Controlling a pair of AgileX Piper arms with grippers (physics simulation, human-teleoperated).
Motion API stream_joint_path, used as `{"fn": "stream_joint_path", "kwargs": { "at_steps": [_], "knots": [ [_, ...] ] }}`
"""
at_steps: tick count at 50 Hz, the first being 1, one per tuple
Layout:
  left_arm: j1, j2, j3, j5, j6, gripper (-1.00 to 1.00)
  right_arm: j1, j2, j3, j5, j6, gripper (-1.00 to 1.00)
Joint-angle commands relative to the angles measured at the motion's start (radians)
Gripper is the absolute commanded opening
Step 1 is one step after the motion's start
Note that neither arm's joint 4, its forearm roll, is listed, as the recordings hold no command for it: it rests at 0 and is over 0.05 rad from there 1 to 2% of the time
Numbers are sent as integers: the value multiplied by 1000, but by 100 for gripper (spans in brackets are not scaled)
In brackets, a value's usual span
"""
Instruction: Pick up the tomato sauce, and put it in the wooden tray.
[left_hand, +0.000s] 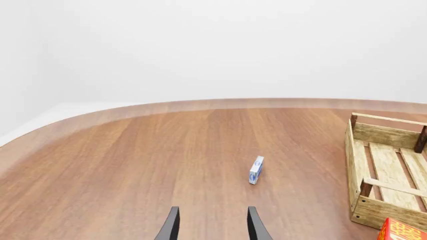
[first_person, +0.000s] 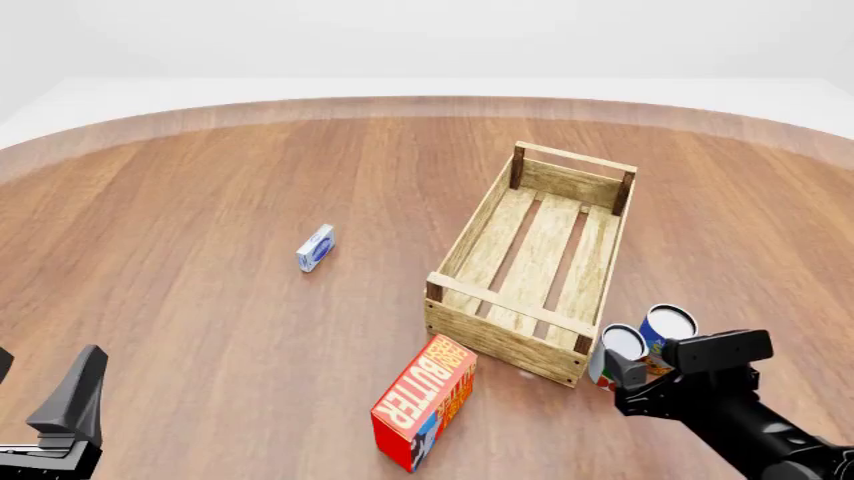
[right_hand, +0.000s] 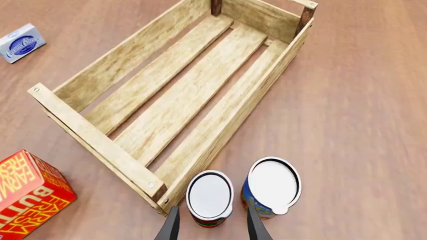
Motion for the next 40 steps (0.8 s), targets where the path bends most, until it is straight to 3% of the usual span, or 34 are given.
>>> {"fn": "stream_joint_path", "kwargs": {
  "at_steps": [1,40],
  "knots": [
    [0,0,0,0,0,100,1,54,1,-43,6,100],
    [0,0,0,0,0,100,-7,255,12,-212,17,100]
  ]
}}
